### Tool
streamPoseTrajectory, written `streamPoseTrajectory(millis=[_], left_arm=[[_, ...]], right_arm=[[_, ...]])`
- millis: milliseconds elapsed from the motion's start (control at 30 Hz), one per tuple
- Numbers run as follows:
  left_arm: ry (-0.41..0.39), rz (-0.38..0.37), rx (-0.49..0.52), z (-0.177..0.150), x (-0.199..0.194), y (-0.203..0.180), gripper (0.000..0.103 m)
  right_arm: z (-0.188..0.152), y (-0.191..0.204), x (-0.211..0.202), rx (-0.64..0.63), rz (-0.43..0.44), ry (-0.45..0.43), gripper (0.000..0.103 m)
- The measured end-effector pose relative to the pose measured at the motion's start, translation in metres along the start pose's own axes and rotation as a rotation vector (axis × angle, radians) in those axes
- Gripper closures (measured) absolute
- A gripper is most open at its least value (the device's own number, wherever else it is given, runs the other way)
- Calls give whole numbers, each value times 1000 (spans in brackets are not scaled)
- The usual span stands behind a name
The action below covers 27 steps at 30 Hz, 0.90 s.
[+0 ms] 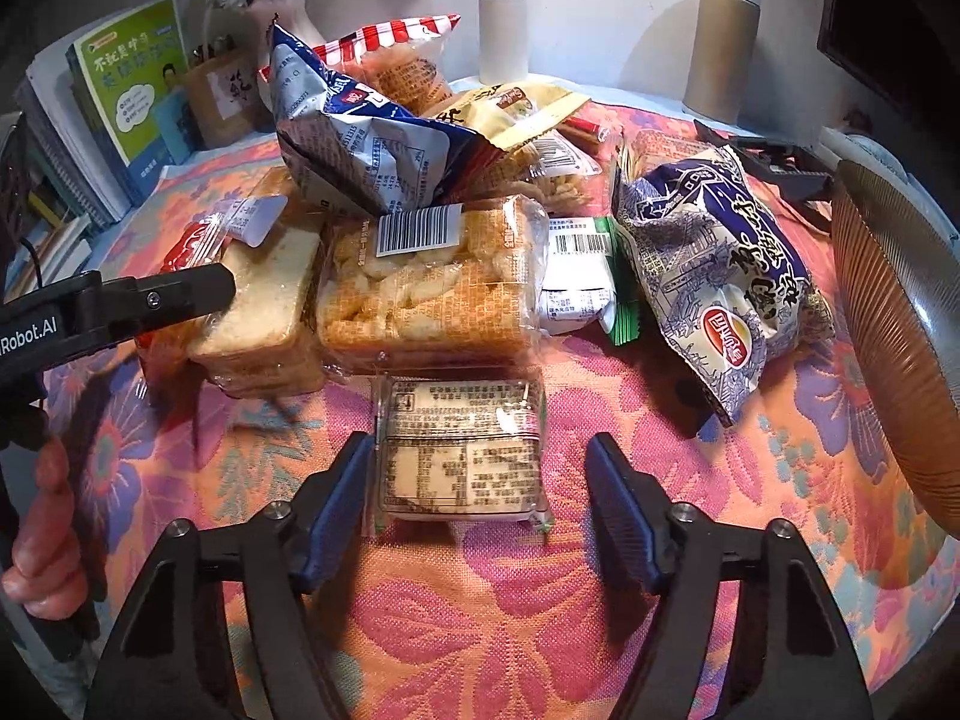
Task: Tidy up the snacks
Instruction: 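Grasp the orange-wrapped pastry with the left tool while the right tool grasps the cracker pack, then carry both snacks to the amber glass plate and open both tools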
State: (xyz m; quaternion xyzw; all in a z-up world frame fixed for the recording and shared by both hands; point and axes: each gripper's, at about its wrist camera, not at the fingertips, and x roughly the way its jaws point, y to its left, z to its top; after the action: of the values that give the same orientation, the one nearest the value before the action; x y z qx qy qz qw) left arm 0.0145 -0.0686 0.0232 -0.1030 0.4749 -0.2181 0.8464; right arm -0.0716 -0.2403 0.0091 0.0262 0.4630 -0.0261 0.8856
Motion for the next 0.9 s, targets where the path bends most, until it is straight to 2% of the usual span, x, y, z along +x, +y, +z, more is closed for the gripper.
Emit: streamPoseTrajectory(millis=[67, 300, 500, 733, 900], left_arm=[[-2, -21, 0, -1, -1, 0, 38], [-27, 3, 44, -3, -9, -9, 49], [-40, 41, 63, -8, -17, -11, 51], [-95, 38, 88, -9, -42, -24, 51], [-146, 11, 140, -2, -63, -50, 51]], right_arm=[[0, 2, 0, -14, -11, -6, 48], [-1, 3, -2, -30, -17, -18, 53], [-4, 4, -13, -25, -7, -39, 55], [-6, 0, -34, -18, 7, -77, 55], [-2, -12, -63, 3, -13, -147, 55]])
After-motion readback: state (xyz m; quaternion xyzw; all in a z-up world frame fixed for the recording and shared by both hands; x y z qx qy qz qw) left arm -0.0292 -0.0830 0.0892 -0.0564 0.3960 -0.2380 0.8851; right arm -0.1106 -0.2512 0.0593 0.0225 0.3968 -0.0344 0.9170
